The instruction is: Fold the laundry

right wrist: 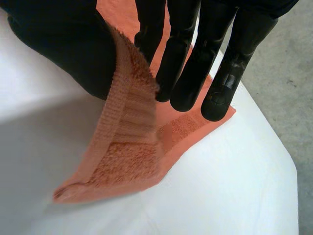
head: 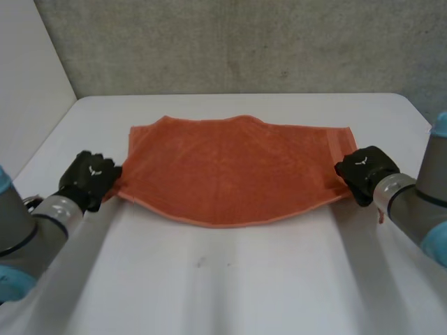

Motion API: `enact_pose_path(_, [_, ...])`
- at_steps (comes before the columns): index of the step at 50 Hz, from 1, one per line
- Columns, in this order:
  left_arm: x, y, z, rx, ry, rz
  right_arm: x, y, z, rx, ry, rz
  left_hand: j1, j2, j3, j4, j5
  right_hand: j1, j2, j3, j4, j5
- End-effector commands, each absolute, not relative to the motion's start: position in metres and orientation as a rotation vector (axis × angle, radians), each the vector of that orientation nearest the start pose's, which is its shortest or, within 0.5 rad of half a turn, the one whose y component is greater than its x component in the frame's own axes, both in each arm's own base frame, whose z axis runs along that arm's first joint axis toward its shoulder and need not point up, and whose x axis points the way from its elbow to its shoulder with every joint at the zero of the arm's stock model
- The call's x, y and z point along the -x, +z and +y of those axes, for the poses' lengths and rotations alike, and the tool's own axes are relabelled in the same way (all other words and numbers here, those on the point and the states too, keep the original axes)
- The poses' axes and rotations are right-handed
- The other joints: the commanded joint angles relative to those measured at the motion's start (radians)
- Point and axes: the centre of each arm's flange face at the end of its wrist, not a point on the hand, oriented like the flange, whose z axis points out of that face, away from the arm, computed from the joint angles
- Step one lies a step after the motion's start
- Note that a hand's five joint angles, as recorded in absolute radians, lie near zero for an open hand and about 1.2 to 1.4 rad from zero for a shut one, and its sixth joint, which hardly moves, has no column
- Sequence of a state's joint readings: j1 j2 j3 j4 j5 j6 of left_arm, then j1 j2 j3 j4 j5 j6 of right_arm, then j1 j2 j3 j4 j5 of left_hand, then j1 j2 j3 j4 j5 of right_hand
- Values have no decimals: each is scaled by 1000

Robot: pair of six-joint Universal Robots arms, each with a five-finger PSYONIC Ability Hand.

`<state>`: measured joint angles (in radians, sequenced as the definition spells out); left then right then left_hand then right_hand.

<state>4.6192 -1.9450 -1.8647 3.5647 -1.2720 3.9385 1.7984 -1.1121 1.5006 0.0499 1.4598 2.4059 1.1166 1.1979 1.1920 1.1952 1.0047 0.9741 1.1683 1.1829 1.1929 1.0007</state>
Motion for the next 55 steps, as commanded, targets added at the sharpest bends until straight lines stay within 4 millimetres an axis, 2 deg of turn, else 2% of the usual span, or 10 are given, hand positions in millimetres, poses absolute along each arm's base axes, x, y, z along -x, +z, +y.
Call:
enact_pose_path(1, [161,158,-256,-1318,-1486,2161,-189,197,-275,1590,-1416,2586,280,198,204,201,217,422,228,213,203,221])
enact_pose_path(7, [157,169,-220,-1393,-1297,2334,-169,197,-252,1718,-1085,2658,280,198,204,201,217,422,228,213,203,221])
enact_pose_path(14, [164,175,-236,-1399,-1412,2211,-170,196,-259,1744,-1130,2650,280,198,204,201,217,422,228,213,203,221])
enact_pose_path(32, [216,136,-366,-1413,-1741,1820,-201,144,-376,1563,-1833,2537,280,198,204,201,217,422,228,213,203,221])
enact_pose_path(41, [232,125,-415,-1367,-1807,1725,-217,131,-411,1540,-2031,2450,280,198,204,201,217,422,228,213,203,221])
enact_pose_path(44, [243,114,-418,-1403,-1824,1713,-223,124,-423,1529,-2103,2411,-170,-251,-245,-248,-232,412,217,203,193,210])
enact_pose_path(46, [245,110,-416,-1415,-1825,1716,-226,124,-425,1523,-2127,2404,-406,-487,-481,-484,-468,-12,-207,-221,-231,-213])
enact_pose_path(50, [248,109,-417,-1414,-1837,1701,-230,127,-427,1503,-2174,2394,-516,-597,-591,-594,-578,-240,-435,-449,-459,-441])
enact_pose_path(52, [249,110,-416,-1408,-1853,1681,-231,130,-430,1452,-2229,2392,-618,-699,-693,-696,-680,-800,-994,-1008,-1018,-1001])
enact_pose_path(55, [253,118,-413,-1402,-1880,1651,-231,132,-430,1376,-2249,2388,-888,-969,-963,-966,-950,-800,-994,-1008,-1018,-1001])
